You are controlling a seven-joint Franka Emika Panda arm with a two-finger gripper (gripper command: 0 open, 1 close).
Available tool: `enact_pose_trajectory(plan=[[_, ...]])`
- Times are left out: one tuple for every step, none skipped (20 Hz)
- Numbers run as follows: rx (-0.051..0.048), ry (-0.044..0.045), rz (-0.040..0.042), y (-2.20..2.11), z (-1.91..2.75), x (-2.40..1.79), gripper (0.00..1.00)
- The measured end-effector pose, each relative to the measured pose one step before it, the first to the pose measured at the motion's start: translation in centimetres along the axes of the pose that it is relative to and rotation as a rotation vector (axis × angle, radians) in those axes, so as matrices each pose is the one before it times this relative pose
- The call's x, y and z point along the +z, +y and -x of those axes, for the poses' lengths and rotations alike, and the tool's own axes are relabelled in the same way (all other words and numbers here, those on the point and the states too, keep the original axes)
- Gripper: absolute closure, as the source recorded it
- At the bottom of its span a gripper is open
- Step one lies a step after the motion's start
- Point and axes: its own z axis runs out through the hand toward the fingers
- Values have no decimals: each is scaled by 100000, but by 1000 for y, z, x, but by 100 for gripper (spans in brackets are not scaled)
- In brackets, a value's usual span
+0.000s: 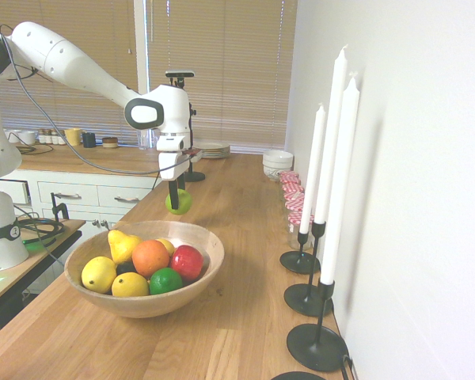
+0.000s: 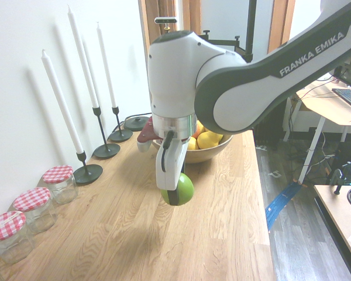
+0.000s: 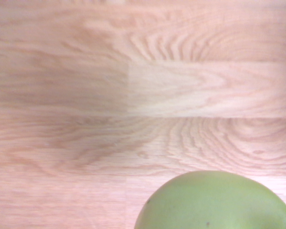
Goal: Take green apple out of the basket
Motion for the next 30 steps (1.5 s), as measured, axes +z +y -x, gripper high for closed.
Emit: enact_pose_trajectory(plan=[[125,-333,345,77,-25,756,100],[182,-180,148,71,-53,753,100],[222,-151,124,42,-93,733,100],[259,-271,323,45,-121,718,100],[253,-244,315,20,-152,664,100],[209,-306,407,15,-134,606,100],[163,-301,268,-27,-96,592,100],[78,-360,178,-70,-18,507,100],[35,-169,-83,-85,14,265,0],[57,-66,-177,-42,32,-3,0],[-15,-115,-51,-45,57,15,0],[-54,-44,-42,-41,50,-4,0],[-10,-11,-22,-12,13,-3,0],[-11,21,-34,-9,4,-4,0],[11,-17,-17,-3,4,0,0],[57,-41,-29,4,-4,0,0],[65,-29,-19,10,-13,1,0],[81,-30,-14,17,-19,4,0],[104,-18,6,30,-35,8,0],[152,-13,61,62,-60,25,0],[191,-57,138,98,-66,66,0],[198,-54,136,102,-68,63,0],[139,-38,91,71,-47,43,0],[77,-46,67,42,-18,35,0],[39,-63,56,28,4,37,0],[20,-75,42,16,18,34,0],[44,-63,-11,9,11,9,0],[77,-36,-97,2,2,-33,0],[51,40,-132,3,-3,-76,0],[103,74,-230,3,-1,-136,0]])
